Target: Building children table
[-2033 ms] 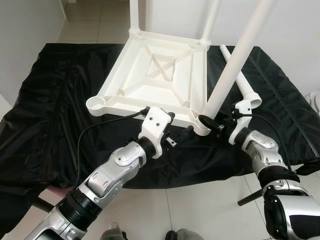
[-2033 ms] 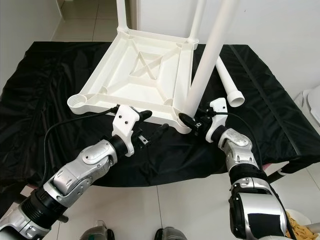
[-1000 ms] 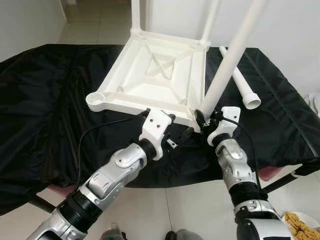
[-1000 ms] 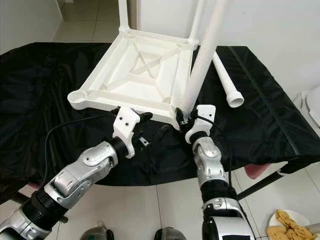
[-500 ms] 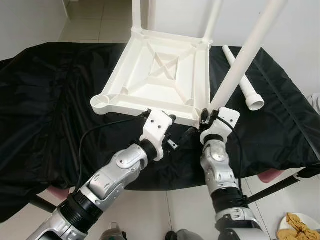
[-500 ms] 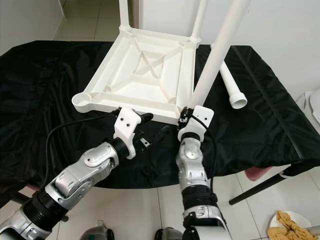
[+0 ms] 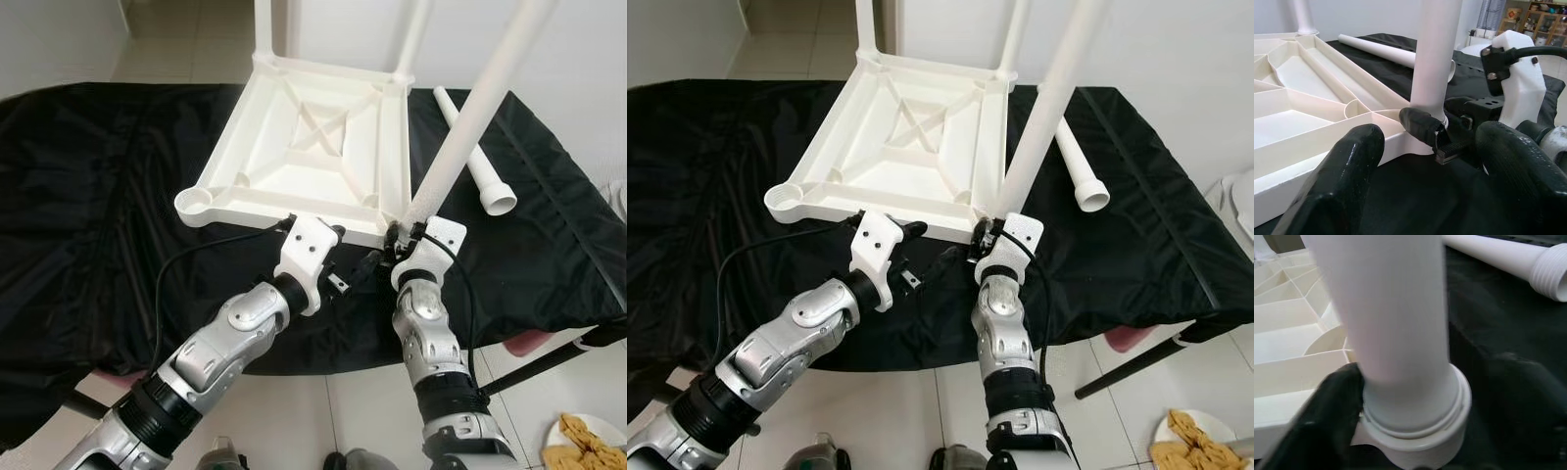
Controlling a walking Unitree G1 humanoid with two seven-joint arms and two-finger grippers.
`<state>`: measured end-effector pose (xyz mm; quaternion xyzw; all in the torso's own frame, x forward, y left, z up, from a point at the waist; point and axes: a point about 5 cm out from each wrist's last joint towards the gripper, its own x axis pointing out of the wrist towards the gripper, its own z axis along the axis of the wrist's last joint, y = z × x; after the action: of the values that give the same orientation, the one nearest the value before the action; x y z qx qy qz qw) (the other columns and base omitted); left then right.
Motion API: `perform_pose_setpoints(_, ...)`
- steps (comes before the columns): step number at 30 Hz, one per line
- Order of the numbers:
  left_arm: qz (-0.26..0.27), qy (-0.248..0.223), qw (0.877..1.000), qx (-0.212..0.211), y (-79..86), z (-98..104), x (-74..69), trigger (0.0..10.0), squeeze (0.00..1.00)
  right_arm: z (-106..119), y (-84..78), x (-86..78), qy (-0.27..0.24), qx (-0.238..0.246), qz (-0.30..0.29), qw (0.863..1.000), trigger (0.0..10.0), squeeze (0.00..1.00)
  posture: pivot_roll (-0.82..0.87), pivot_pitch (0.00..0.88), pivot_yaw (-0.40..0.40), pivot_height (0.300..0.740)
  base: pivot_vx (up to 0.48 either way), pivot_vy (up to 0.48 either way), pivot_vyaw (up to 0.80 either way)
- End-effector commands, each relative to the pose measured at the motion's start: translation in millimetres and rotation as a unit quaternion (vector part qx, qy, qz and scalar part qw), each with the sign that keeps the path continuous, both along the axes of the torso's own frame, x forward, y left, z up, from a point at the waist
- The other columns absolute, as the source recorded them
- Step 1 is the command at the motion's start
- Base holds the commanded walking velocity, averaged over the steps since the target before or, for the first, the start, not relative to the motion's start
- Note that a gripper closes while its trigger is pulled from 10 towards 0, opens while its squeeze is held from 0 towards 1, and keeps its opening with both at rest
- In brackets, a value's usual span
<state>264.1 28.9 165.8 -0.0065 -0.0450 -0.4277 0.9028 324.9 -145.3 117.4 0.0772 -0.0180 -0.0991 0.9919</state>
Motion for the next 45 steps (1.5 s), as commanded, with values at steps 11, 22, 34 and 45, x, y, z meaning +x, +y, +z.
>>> perform_pose_setpoints(11,-0.124,-0.007,0.992,0.009,-6.9,0,-11.6,10.0,0.00,8,-34.5,3.8,-0.030,-0.024,0.149,0.988,10.0,0.00,0.01,0.066,-0.041,0.740,0.000,0.000,0.00)
perform_pose_setpoints(22,-0.123,-0.009,0.992,0.010,-6.3,1,-10.1,10.0,0.00,15,-54.1,12.1,-0.029,-0.091,0.288,0.953,10.0,0.00,0.00,0.060,-0.032,0.740,0.000,0.000,0.00)
perform_pose_setpoints(34,-0.123,-0.014,0.992,0.014,-4.4,3,-7.1,10.0,0.00,14,-60.7,25.2,0.005,-0.126,0.379,0.917,10.0,0.00,0.01,0.048,-0.021,0.740,0.000,0.000,0.00)
perform_pose_setpoints(45,-0.123,-0.016,0.992,0.014,-4.1,3,-6.8,10.0,0.00,18,-64.5,29.8,0.011,-0.146,0.396,0.906,0.2,0.00,0.02,0.046,-0.021,0.740,0.000,0.000,0.00)
